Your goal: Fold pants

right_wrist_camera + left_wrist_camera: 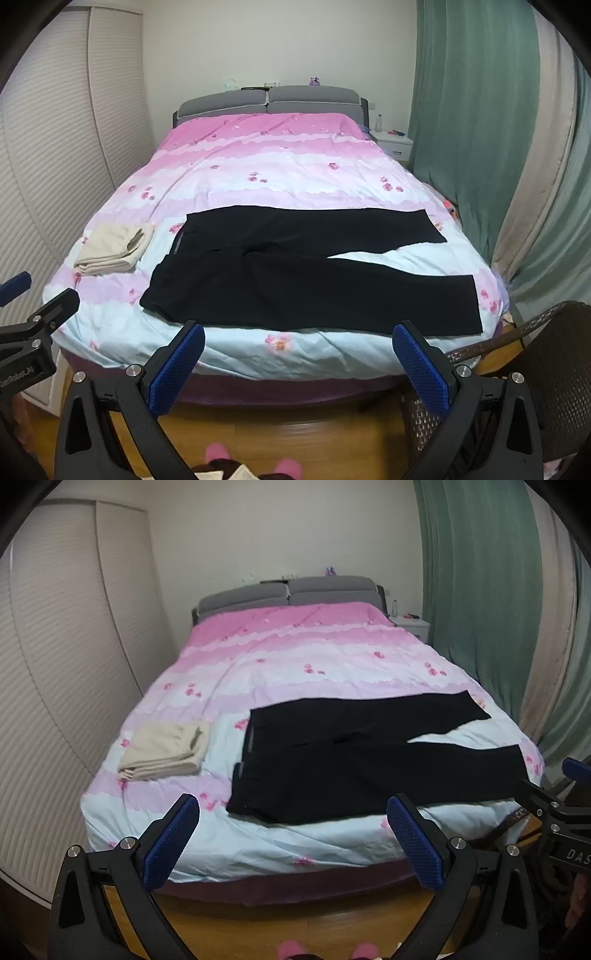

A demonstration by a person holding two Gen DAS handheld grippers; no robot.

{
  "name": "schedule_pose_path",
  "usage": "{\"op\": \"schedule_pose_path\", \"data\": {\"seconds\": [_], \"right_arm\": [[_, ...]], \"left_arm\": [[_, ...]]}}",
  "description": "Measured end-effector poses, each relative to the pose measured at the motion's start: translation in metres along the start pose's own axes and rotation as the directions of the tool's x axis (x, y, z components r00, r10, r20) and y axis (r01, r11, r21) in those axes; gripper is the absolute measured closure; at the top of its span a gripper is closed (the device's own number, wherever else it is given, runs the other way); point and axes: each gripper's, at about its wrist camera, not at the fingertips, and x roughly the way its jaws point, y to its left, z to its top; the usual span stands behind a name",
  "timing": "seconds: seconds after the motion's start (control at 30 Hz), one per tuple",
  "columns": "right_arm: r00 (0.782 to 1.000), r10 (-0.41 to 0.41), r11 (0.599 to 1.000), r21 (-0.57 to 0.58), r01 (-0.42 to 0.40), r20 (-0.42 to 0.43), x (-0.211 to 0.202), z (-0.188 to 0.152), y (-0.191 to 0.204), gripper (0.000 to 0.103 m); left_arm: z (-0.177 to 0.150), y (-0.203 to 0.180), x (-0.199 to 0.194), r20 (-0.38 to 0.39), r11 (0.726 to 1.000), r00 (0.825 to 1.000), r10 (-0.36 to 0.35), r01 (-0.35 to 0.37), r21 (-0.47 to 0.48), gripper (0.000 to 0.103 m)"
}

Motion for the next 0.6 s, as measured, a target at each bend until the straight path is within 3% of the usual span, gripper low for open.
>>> {"op": "schedule_pose_path", "data": {"seconds": [0.1, 0.17, 0.6], "right_arm": [[1.0, 0.0, 1.0, 0.003, 0.0, -0.006, 0.0, 0.0, 0.0, 0.001], [1.0, -0.001, 1.0, 0.003, 0.001, -0.003, 0.0, 0.001, 0.0, 0.001], [1.0, 0.015, 1.0, -0.003, -0.015, 0.027, -0.006, 0.0, -0.001, 0.001]], "left_arm": [[0.003, -0.015, -0.001, 0.001, 0.999, 1.0, 0.017, -0.017, 0.035, 0.0], [0.003, -0.005, -0.003, 0.012, 1.0, 1.0, -0.012, 0.012, 0.0, 0.0], [0.003, -0.001, -0.014, 0.035, 1.0, 0.999, -0.011, 0.012, -0.004, 0.0]]}}
